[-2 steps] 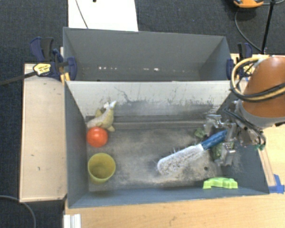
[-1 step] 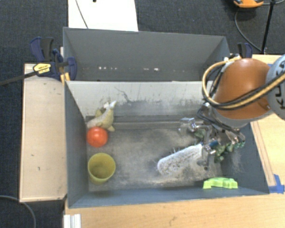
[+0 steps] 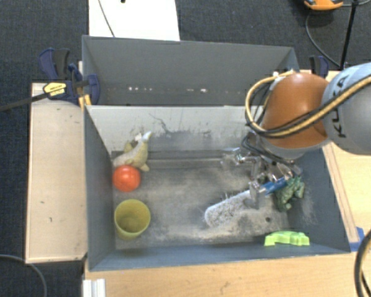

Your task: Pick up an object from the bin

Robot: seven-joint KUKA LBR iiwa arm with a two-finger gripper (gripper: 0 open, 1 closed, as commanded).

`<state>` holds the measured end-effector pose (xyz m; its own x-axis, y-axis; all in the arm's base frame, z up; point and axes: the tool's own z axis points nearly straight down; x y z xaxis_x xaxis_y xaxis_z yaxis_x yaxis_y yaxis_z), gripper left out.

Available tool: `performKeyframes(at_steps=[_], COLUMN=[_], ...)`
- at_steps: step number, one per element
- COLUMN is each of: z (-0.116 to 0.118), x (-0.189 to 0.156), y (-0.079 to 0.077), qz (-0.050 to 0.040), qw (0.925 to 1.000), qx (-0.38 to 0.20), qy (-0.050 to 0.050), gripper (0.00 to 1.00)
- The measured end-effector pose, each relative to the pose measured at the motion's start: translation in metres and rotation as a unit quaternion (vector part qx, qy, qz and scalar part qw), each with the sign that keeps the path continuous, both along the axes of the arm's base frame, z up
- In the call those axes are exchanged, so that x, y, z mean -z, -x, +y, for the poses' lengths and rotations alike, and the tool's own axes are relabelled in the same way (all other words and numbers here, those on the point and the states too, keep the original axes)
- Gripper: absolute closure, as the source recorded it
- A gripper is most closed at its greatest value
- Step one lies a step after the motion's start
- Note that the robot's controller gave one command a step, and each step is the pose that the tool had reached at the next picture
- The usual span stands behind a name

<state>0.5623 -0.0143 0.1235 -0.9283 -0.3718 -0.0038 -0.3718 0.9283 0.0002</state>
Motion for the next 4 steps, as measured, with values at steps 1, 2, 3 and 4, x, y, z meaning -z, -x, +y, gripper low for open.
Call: performKeyframes(at_steps=[1, 2, 3, 4], z=[-0.0043, 0.0033, 0.0045, 0.005], x=[0.0477, 0.0565, 0.0545, 0.0487], y=[0.0389, 0.0424, 0.0398, 0.0409], qz=[0.0002, 0.0015, 0.0013, 0.0031], qw=[0.9983, 0.9958, 0.9954, 0.9952], qx=[-0.058, -0.092, -0.096, -0.097], qy=[0.001, 0.001, 0.001, 0.0], gripper=[0.0, 1.0, 1.0, 1.0])
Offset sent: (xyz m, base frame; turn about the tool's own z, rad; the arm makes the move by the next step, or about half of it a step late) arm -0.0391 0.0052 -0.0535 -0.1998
